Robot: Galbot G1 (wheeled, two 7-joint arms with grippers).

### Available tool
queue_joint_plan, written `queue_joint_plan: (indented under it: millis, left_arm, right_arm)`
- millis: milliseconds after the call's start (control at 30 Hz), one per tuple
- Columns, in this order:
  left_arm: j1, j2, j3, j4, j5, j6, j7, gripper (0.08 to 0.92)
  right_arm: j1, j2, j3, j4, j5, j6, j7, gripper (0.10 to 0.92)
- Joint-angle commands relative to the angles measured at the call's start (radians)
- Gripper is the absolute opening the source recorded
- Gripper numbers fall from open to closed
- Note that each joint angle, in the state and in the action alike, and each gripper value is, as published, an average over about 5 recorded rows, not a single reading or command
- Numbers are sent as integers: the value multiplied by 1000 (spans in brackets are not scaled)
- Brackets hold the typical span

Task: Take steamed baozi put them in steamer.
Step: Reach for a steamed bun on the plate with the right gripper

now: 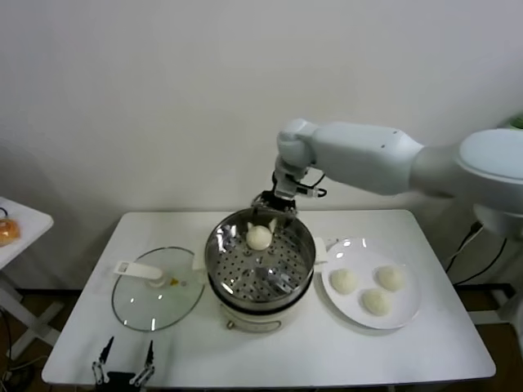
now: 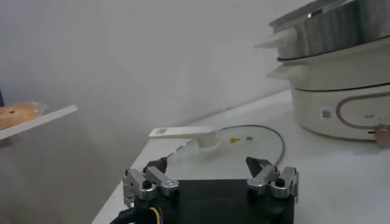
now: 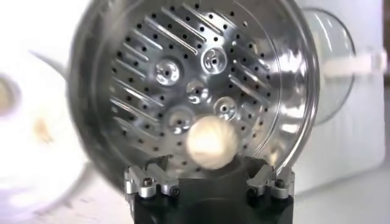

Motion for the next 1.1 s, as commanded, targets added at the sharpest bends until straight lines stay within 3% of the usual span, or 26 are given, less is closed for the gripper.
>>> queue_joint_plan:
  millis: [33,467,1100]
  left_arm:
    - [-3,-1,5,-1,3,1,1,823]
    - [-4,6,4,8,2,-9,1,823]
    - [3,4,-5,11,6,-8,0,823]
  right_arm:
    - [209,-288,-251,247,348,-512,73,823]
    - [78,-529,-253,413,380,-743,141,823]
    - [-413,-431,140,192,195,-828,224,823]
